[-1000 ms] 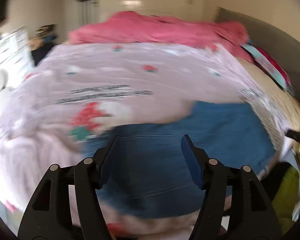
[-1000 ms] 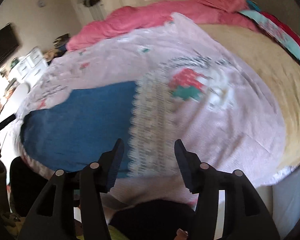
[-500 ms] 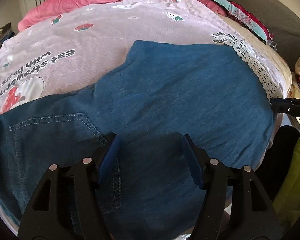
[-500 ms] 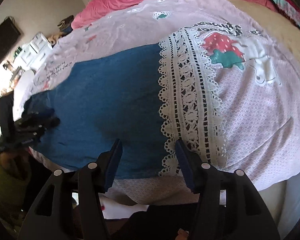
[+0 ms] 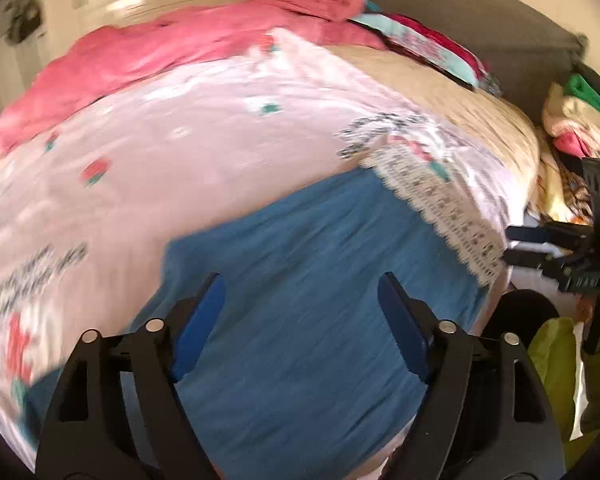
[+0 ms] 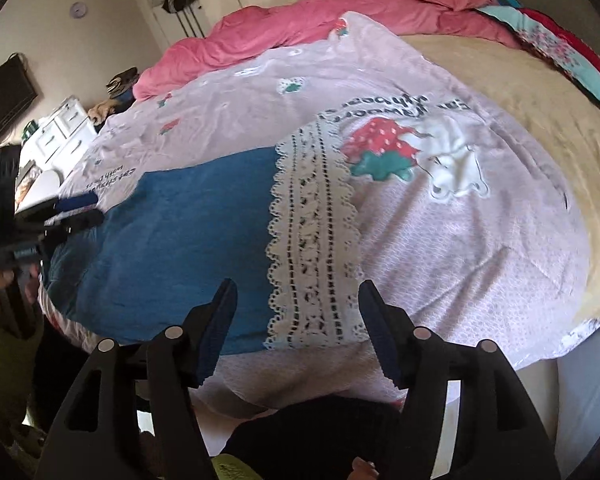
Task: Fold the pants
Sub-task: 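Grasp the lace trim with the left gripper while the right gripper grasps the lace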
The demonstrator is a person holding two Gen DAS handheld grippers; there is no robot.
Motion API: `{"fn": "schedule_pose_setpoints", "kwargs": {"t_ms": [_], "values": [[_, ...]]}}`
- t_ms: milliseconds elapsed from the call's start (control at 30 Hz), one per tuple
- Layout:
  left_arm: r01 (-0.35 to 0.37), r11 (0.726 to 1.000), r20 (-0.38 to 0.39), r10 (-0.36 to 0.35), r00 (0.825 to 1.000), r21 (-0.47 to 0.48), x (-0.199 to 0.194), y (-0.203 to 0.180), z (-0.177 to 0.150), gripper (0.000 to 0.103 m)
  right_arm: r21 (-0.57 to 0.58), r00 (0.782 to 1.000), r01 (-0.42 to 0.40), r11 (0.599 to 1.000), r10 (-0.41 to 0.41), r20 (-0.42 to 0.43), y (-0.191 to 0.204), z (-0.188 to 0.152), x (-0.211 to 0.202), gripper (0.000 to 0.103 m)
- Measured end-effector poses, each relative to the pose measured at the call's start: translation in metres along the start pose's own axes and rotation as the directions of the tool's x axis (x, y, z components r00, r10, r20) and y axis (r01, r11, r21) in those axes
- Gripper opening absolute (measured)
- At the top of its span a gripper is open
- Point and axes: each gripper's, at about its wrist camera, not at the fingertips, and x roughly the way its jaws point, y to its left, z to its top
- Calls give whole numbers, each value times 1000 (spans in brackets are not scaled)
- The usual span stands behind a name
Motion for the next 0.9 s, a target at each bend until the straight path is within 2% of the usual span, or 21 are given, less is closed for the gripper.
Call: {"fn": "schedule_pose_setpoints", "kwargs": {"t_ms": [100,233,367,600,700,800,867,900], "values": [[42,997,-30,-40,999,65,25,-19,29,75,16,1000,-1,1000,1,-4,-5,-2,5,62],[30,985,-63,-20,998,168,59,-41,62,75,42,1000,-6,999,6,-13,-7,0,14,62],[94,983,-96,-79,992,159,87,-46,83,75,42,1000,-19,999,20,-7,-5,4,17,62],[136,976,-162,-108,981,171,133,-51,98,73,36,1000,-2,999,3,-26,-2,11,27,62],[177,974,-171,-152,973,143,145,-47,101,73,59,998,-5,998,8,-60,-6,10,35,63],[254,963,-182,-235,955,91,155,-40,105,73,98,996,-35,995,42,-76,-12,8,39,65],[286,955,-193,-266,945,85,159,-40,106,69,98,996,-54,994,61,-65,-12,7,36,56],[305,948,-202,-282,938,94,160,-41,105,61,89,996,-56,994,62,-62,-11,7,35,52]]}}
